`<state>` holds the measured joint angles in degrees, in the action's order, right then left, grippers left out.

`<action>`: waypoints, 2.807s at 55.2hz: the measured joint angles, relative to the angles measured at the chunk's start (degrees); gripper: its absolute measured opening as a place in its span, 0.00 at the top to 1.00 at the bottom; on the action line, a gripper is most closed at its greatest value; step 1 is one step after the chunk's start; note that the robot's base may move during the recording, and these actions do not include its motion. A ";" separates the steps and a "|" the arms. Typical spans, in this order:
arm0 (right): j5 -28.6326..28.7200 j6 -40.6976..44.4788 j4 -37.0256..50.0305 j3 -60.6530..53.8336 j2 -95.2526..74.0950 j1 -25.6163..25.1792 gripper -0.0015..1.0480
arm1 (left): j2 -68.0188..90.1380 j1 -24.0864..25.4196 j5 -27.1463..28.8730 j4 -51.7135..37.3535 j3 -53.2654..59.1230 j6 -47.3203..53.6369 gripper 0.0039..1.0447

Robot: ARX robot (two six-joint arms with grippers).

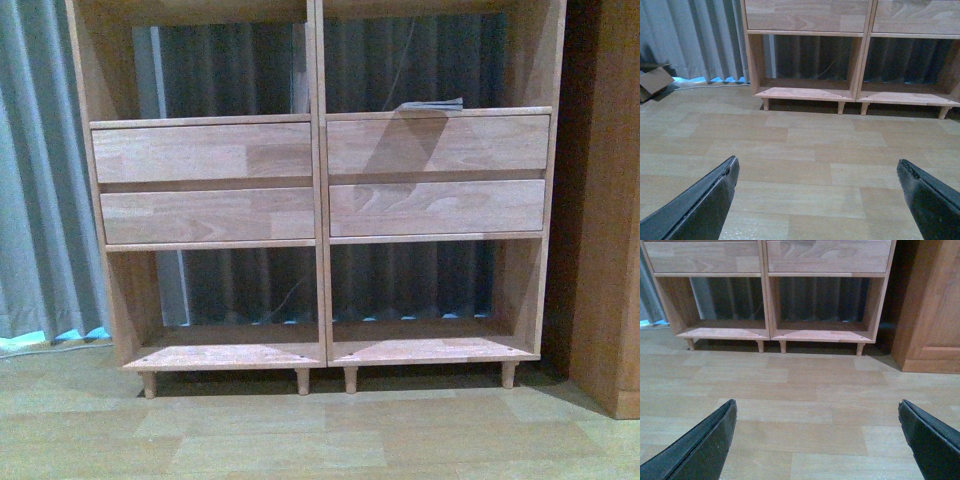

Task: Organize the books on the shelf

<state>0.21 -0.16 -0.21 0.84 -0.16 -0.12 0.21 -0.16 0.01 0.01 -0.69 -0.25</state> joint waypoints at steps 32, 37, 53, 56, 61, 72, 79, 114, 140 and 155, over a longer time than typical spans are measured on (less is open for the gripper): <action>-0.04 0.00 0.00 0.00 0.00 0.00 0.07 | 0.00 0.00 0.00 0.00 0.00 0.00 0.07; -0.04 0.00 0.00 0.00 0.00 0.00 0.07 | 0.00 0.00 0.00 0.00 0.00 0.00 0.07; -0.04 0.00 0.00 0.00 0.00 0.00 0.07 | 0.00 0.00 0.02 0.00 0.00 0.00 0.07; -0.02 0.00 0.00 0.00 0.00 0.00 0.07 | 0.00 0.00 0.00 0.00 0.00 0.00 0.07; -0.04 0.00 0.00 0.00 0.00 0.00 0.07 | 0.00 0.00 0.02 0.00 0.00 0.00 0.07; -0.04 0.00 0.00 0.00 0.00 0.00 0.07 | 0.00 0.00 0.00 0.00 0.00 0.00 0.07; -0.04 0.00 0.00 0.00 0.00 0.00 0.07 | 0.00 0.00 0.00 0.00 0.00 0.00 0.07; -0.02 0.00 0.00 0.00 0.00 0.00 0.07 | 0.00 0.00 0.00 0.00 0.00 0.00 0.07; 15.50 -17.18 9.03 4.52 -13.16 -5.77 0.07 | 0.00 0.00 0.00 0.00 0.00 0.02 0.07; 15.45 -41.40 27.21 24.63 -46.90 -3.19 0.07 | 0.00 0.00 0.02 0.00 0.00 0.02 0.07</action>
<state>15.66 -41.56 27.00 25.47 -47.07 -3.31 0.21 -0.16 0.03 0.01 -0.69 -0.23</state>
